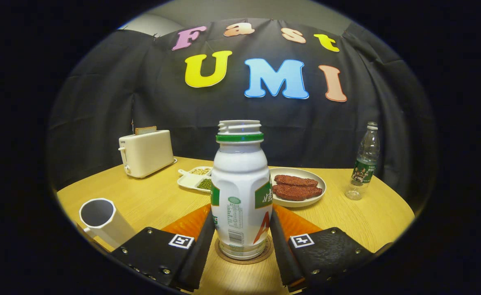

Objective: Take the bottle from table, then pour the juice into the cup, finally place the bottle on the coaster

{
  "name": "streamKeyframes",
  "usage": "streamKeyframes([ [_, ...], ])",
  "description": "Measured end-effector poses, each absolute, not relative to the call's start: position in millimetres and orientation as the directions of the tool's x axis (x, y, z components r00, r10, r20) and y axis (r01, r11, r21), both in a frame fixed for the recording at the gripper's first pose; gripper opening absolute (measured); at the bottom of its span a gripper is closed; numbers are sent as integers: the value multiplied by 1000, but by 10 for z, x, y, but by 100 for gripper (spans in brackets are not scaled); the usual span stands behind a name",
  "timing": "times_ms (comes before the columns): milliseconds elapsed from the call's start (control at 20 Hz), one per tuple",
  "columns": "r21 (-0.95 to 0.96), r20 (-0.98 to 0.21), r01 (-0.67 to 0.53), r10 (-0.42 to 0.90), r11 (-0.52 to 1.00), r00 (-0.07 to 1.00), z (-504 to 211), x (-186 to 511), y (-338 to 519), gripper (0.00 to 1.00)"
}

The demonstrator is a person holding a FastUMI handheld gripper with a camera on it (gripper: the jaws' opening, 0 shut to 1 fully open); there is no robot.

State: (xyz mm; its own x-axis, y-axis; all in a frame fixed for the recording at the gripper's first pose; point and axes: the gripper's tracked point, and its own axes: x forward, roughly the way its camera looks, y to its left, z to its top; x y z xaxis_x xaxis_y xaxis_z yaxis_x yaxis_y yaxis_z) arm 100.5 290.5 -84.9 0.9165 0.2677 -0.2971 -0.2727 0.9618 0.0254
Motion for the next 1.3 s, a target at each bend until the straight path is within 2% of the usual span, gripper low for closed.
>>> streamKeyframes([
  [1100, 78, -208, -249, 260, 965, 943, -865, 1001, 2957, 71],
  [1300, 75, -237, -247, 258, 966, 937, -934, 1004, 2970, 75],
])
